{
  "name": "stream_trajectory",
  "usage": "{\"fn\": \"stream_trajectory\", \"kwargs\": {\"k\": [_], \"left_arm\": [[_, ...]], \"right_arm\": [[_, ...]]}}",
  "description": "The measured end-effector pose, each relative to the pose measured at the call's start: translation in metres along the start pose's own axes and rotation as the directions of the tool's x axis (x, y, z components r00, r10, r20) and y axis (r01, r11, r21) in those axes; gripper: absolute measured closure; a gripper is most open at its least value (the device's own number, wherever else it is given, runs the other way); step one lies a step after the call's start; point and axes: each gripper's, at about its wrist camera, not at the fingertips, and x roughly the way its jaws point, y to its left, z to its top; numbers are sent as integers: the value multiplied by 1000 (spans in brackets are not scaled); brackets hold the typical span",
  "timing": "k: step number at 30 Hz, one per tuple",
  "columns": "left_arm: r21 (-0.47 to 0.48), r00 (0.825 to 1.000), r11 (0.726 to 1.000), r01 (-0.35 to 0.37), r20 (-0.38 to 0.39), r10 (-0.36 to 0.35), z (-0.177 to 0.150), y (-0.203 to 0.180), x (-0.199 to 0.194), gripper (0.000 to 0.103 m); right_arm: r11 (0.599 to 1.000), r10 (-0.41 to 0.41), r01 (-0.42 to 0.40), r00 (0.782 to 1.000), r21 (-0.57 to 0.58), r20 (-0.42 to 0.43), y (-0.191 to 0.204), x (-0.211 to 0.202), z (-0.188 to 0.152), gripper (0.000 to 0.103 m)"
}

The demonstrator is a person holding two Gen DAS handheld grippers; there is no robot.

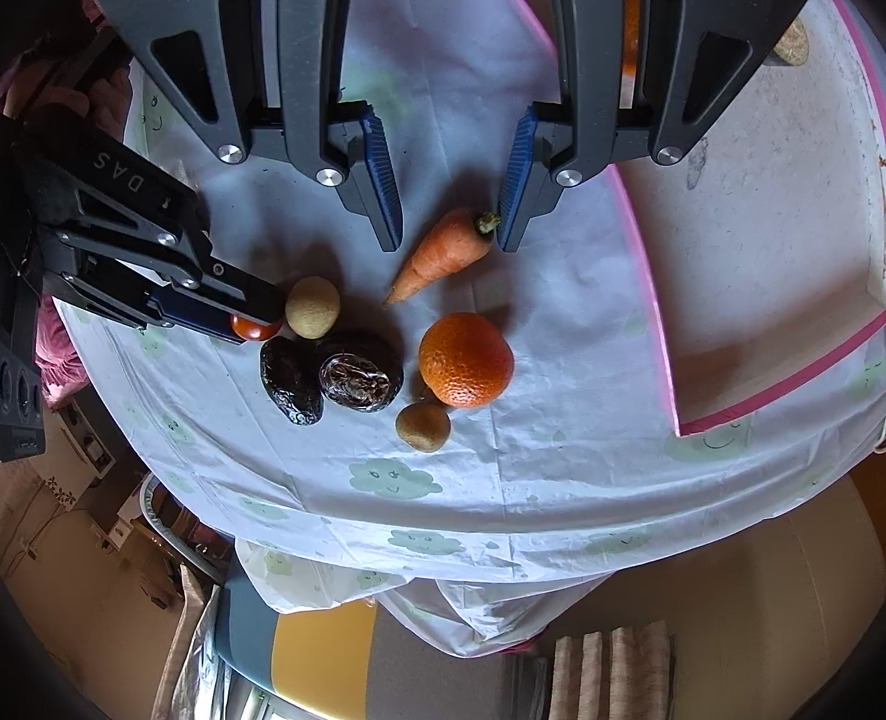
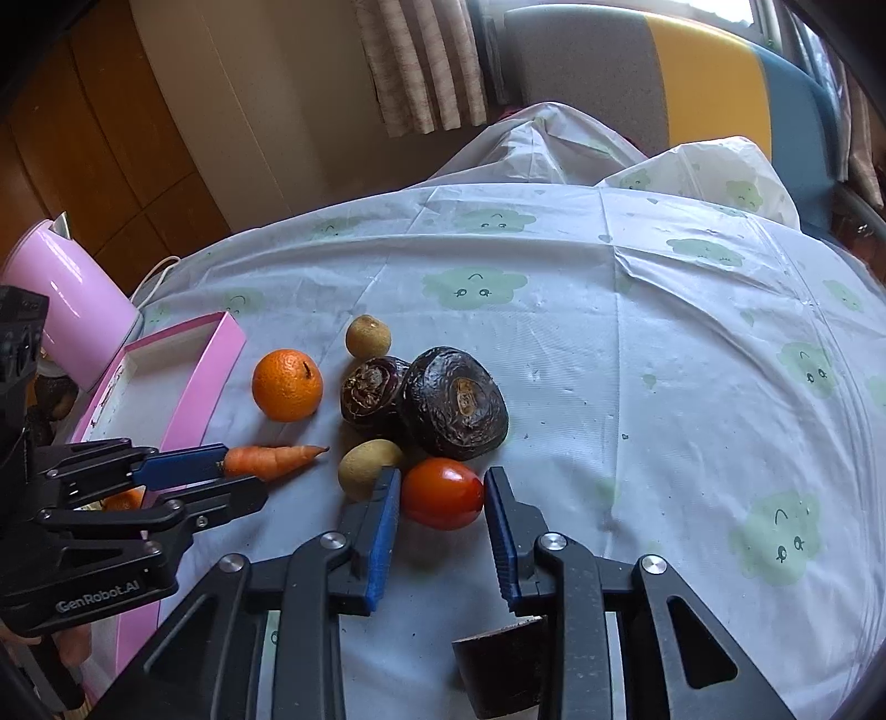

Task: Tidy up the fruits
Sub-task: 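Grasp the carrot with the left tool while the right tool grasps the red tomato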

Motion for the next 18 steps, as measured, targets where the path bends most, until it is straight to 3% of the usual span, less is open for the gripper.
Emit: {"fn": "stream_trajectory", "kwargs": {"k": [9,18], "left_arm": [[29,1000,999,-22,12,22,1,-6,3,79],[-15,998,1000,19,67,-18,-9,-6,-23,79]], "right_arm": [[999,28,-28,999,32,-14,-4,4,0,72],[999,5,-6,1000,37,30,-1,-14,-6,73]]}}
